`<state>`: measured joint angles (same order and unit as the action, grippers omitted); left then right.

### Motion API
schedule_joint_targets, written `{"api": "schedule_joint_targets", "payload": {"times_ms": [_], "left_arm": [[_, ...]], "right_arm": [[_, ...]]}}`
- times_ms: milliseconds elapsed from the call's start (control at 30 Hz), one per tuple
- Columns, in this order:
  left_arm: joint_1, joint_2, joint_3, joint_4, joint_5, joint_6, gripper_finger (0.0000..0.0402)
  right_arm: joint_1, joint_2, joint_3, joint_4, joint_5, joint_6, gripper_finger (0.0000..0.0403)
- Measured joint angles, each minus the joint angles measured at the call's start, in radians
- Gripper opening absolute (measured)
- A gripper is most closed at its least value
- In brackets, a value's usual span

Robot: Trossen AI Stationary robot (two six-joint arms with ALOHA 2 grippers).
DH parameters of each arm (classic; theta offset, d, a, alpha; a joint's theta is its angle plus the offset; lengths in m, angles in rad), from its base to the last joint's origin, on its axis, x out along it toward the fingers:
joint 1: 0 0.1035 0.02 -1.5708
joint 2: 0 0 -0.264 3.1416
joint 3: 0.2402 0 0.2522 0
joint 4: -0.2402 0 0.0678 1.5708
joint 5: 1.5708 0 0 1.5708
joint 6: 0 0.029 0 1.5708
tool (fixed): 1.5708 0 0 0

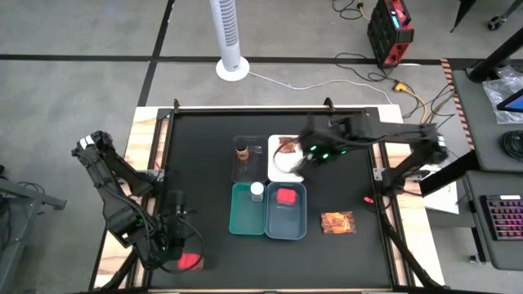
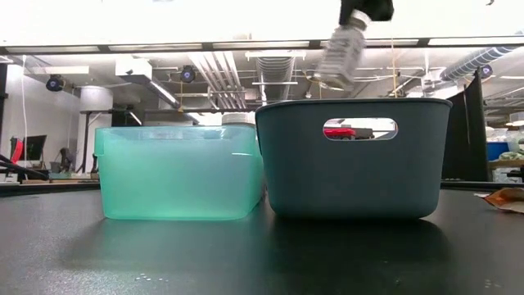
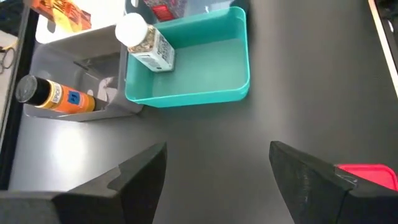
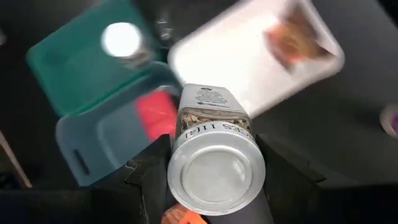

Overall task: Sort spices by type
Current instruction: Put the white seasoning bottle into the white bin

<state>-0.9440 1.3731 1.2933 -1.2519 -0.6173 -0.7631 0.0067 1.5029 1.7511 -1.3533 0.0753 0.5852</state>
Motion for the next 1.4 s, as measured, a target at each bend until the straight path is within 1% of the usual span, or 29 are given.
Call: {"api": "schedule_joint_targets", "payload": {"times_ms": [133,267,400,533,667,933,1133,1200,1400], "left_arm": [[0.0,0.0,0.0,-0.001,-0.005,-0.009,0.0267],[0.0,0.0,0.0,-0.001,-0.02,-0.009,0.0267],[0.0,0.0,0.0,-0.002,-0.028,-0.009,0.0267],[0.0,0.0,0.0,-0.003,-0.028,-0.009,0.0267],[0.0,0.0,0.0,-0.006,-0.029,-0.009,0.0267],[0.0,0.0,0.0,-0.006,-0.031,-0.013,0.0267],[0.0,0.0,0.0,-0.006,-0.031,-0.013,0.0267],[0.0,0.0,0.0,-0.006,-0.031,-0.013,0.0267],[0.0,0.0,0.0,-0.006,-0.066,-0.013,0.0267]], "right_arm": [[0.063,0.151,0.177,-0.009,-0.052,-0.089,0.0198],[0.104,0.297,0.353,-0.057,-0.072,-0.161,0.0198],[0.126,0.422,0.492,-0.09,-0.086,-0.248,0.0198],[0.13,0.524,0.606,-0.089,-0.136,-0.301,0.0198],[0.131,0.567,0.597,-0.068,-0.156,-0.345,0.0198],[0.138,0.639,0.604,-0.028,-0.157,-0.424,0.0198],[0.154,0.654,0.604,-0.009,-0.162,-0.457,0.0198],[0.162,0.659,0.604,0.023,-0.162,-0.471,0.0198],[0.189,0.661,0.604,0.088,-0.162,-0.493,0.0198]]}}
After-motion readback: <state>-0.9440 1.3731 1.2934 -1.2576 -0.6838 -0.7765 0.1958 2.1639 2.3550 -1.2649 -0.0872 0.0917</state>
